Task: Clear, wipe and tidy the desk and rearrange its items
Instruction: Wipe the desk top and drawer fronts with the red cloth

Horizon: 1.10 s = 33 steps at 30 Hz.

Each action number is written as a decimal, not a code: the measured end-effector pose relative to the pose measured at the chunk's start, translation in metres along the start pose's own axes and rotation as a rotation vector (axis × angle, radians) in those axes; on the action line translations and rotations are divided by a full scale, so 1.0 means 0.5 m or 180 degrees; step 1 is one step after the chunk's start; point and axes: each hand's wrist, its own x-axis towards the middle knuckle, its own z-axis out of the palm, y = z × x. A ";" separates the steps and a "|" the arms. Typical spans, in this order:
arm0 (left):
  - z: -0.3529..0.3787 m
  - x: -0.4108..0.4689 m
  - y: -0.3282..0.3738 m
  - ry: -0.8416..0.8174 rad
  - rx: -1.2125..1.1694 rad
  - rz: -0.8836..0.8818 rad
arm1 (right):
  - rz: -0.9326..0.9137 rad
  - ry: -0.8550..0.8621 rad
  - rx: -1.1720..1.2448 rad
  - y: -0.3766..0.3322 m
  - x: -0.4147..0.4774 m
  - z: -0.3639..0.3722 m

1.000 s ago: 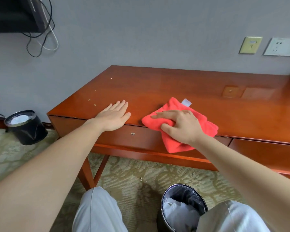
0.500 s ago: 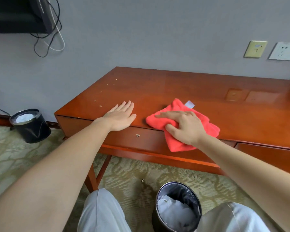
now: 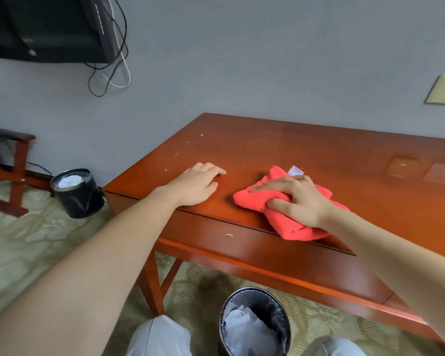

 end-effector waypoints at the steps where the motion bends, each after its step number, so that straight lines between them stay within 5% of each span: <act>1: 0.014 0.006 -0.002 -0.0023 0.0187 0.0006 | 0.0174 -0.0032 -0.0078 0.029 0.014 -0.009; 5: 0.042 0.011 -0.017 -0.0313 0.0420 -0.0025 | 0.1514 0.0295 -0.0604 0.074 0.101 0.007; 7: 0.040 0.012 -0.017 -0.0331 0.0475 -0.0053 | 0.1666 0.0493 -0.0573 0.042 0.127 0.031; 14: 0.038 0.007 -0.011 -0.0390 0.0501 -0.0082 | -0.0065 -0.0021 0.0286 0.022 0.051 0.015; 20: 0.040 0.004 -0.011 -0.0394 0.0488 -0.0075 | 0.1360 0.0413 -0.0611 0.077 0.094 0.010; 26: 0.037 0.005 -0.009 -0.0396 0.0349 -0.0133 | 0.1931 0.0649 -0.0560 0.065 0.130 0.022; 33: 0.008 0.030 0.002 0.0110 0.0037 -0.0324 | 0.0411 -0.0001 0.0182 0.060 0.115 0.009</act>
